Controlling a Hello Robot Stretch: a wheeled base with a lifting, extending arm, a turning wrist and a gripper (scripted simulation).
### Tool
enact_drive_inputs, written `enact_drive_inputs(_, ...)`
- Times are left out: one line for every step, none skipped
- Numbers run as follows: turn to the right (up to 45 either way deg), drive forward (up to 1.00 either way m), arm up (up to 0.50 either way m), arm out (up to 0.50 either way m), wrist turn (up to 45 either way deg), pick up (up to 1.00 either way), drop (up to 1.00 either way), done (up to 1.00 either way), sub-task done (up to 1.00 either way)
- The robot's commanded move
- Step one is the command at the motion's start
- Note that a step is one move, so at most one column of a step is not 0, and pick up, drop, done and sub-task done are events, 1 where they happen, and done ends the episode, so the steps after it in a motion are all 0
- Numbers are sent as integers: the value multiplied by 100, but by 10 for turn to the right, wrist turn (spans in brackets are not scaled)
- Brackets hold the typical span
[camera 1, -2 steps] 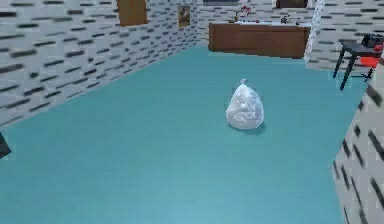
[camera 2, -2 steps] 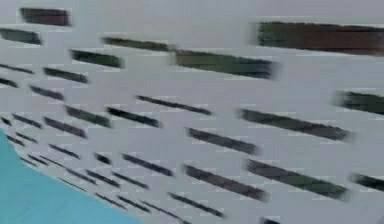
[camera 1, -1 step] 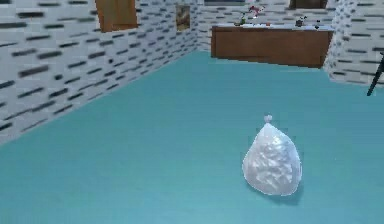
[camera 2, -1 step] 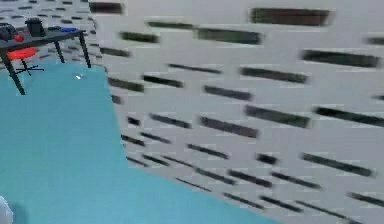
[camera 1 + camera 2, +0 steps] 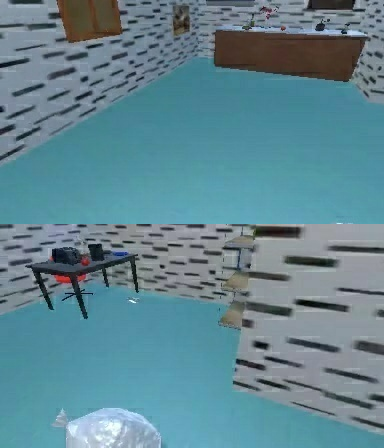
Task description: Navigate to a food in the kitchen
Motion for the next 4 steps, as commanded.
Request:
enact_drive_inputs(30, 0, 0, 0, 0, 0, 0, 0, 0)
enact_drive_inputs(-450, 0, 0, 0, 0, 0, 0, 0, 0)
enact_drive_inputs(-450, 0, 0, 0, 0, 0, 0, 0, 0)
enact_drive_inputs(-210, 0, 0, 0, 0, 0, 0, 0, 0)
